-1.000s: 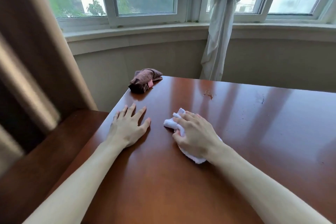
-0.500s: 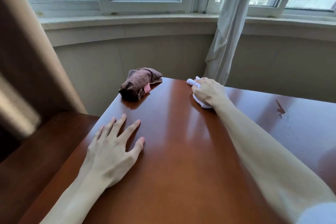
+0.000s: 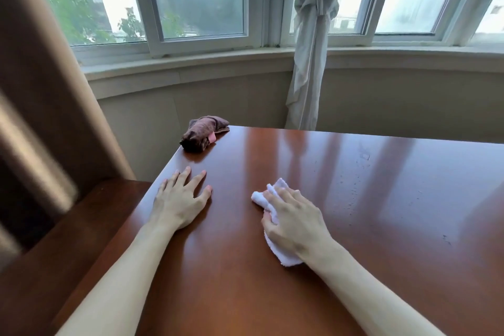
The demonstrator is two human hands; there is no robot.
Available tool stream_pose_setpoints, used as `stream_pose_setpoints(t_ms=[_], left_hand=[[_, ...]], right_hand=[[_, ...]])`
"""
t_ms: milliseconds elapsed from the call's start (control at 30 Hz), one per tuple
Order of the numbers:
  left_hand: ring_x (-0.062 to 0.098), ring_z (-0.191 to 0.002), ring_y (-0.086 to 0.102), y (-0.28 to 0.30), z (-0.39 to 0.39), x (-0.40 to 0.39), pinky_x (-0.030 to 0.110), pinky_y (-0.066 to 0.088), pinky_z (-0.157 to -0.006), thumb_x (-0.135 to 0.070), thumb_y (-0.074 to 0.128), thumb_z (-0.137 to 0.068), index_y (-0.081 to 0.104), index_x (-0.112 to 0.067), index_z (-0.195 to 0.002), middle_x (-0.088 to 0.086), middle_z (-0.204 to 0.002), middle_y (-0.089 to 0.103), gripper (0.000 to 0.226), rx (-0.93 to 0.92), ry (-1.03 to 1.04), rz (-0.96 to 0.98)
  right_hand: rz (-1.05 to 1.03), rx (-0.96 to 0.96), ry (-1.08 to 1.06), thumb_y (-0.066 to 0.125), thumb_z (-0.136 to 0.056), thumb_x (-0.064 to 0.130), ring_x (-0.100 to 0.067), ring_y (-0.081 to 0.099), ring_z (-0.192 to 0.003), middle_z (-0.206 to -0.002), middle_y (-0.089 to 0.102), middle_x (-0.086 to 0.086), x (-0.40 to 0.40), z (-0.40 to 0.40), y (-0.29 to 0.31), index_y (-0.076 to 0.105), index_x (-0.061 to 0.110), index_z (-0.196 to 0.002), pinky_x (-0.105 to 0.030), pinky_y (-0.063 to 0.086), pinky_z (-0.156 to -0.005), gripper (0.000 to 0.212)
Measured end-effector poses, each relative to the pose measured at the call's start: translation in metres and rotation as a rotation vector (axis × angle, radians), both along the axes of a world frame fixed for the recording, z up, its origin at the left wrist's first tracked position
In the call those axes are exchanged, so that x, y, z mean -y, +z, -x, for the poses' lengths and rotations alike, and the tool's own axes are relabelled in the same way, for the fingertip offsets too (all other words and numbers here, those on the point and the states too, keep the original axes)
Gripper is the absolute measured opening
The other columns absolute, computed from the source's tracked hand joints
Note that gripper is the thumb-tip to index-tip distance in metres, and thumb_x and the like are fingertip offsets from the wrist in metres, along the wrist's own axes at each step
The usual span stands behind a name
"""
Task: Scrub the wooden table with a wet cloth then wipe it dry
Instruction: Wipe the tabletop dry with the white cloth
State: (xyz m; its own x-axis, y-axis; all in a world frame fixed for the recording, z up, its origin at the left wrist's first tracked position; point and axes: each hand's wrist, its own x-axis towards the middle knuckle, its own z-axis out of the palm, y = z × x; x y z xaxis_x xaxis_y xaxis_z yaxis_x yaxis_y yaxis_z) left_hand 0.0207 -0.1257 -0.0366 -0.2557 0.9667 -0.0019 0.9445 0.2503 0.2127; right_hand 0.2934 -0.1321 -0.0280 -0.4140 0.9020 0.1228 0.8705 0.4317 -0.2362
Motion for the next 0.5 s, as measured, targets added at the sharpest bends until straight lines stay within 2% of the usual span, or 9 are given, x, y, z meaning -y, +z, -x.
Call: stream_pose_setpoints(t_ms=[100, 200, 333, 433, 500], left_hand=[[0.02, -0.155, 0.006, -0.001, 0.0, -0.001, 0.042, 0.003, -0.126, -0.062, 0.027, -0.1, 0.02, -0.046, -0.157, -0.003, -0.169, 0.012, 0.06, -0.008, 0.003, -0.006], [0.02, -0.155, 0.005, -0.004, 0.0, 0.0, 0.042, 0.003, -0.126, -0.062, 0.028, -0.1, 0.02, -0.046, -0.157, -0.003, -0.169, 0.013, 0.06, -0.005, -0.01, -0.029], [0.018, -0.155, 0.007, -0.011, 0.005, -0.005, 0.041, 0.006, -0.126, -0.069, 0.021, -0.094, 0.019, -0.049, -0.156, -0.006, -0.168, 0.015, 0.065, -0.003, -0.005, -0.061], [0.014, -0.154, 0.006, -0.014, 0.008, -0.008, 0.04, 0.008, -0.126, -0.073, 0.017, -0.089, 0.018, -0.052, -0.154, -0.011, -0.167, 0.014, 0.069, 0.003, 0.009, -0.091], [0.01, -0.154, 0.004, -0.014, 0.008, -0.009, 0.038, 0.008, -0.126, -0.075, 0.015, -0.087, 0.018, -0.054, -0.153, -0.015, -0.167, 0.012, 0.069, 0.001, 0.02, -0.095]], right_hand=[[0.013, -0.054, -0.024, 0.038, -0.1, 0.036, -0.009, 0.025, -0.149, -0.16, 0.033, 0.016, -0.01, -0.002, 0.004, 0.041, 0.032, -0.152, -0.03, 0.022, -0.118, 0.052], [0.0, -0.064, -0.089, 0.039, -0.099, 0.032, -0.021, 0.04, -0.14, -0.152, 0.043, 0.008, -0.06, 0.004, 0.009, 0.05, 0.028, -0.146, -0.037, 0.035, -0.108, 0.049], [0.02, -0.034, -0.235, 0.03, -0.098, 0.037, -0.023, 0.044, -0.137, -0.153, 0.044, 0.004, -0.156, 0.009, -0.002, 0.052, 0.031, -0.145, -0.042, 0.04, -0.101, 0.052], [0.016, -0.009, -0.27, 0.012, -0.083, 0.045, -0.029, 0.055, -0.117, -0.13, 0.057, -0.002, -0.239, 0.021, -0.006, 0.06, 0.039, -0.126, -0.04, 0.037, -0.078, 0.065], [0.014, 0.045, -0.255, 0.014, -0.08, 0.044, -0.03, 0.057, -0.109, -0.12, 0.06, 0.0, -0.286, 0.029, -0.008, 0.06, 0.043, -0.121, -0.04, 0.035, -0.076, 0.062]])
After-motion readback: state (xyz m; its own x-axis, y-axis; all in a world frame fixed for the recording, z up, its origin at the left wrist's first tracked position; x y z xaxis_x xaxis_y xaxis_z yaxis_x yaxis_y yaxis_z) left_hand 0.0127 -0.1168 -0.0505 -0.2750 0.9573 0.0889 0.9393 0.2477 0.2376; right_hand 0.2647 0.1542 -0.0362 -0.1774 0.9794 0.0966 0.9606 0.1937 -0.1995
